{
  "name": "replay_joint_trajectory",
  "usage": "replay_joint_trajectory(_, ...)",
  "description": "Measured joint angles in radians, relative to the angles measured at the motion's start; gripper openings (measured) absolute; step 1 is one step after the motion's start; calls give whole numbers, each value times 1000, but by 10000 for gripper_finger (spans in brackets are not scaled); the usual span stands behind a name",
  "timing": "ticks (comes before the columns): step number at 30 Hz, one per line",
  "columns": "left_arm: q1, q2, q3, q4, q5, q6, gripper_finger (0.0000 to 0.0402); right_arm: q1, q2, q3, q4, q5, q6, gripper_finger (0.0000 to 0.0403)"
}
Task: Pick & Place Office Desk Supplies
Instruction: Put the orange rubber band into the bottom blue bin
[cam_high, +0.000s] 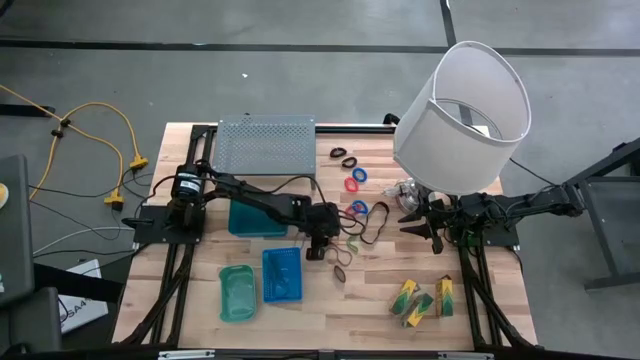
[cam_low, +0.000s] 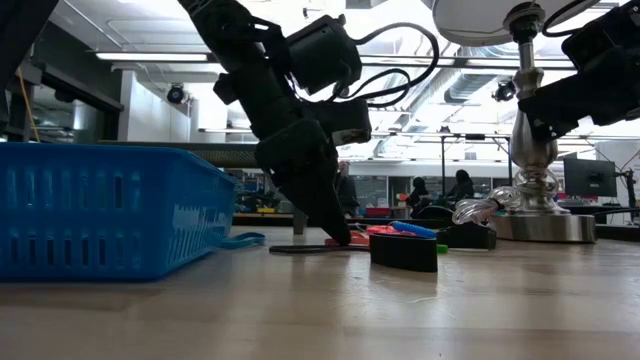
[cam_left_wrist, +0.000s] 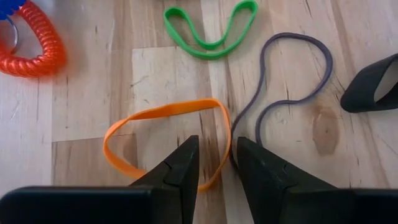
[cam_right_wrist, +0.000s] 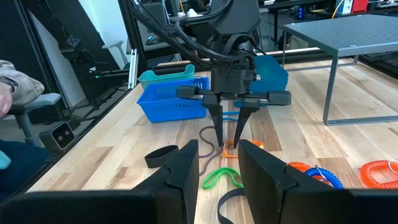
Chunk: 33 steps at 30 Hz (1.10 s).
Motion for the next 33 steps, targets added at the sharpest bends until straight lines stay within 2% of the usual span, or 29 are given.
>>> replay_joint_trajectory(11, 19, 0, 0, 0, 31, -7, 103, 0, 0, 0, 0, 0, 0, 101)
replay_joint_trajectory(33, 17, -1, 0, -11, -24, 1, 103, 0, 0, 0, 0, 0, 0, 101)
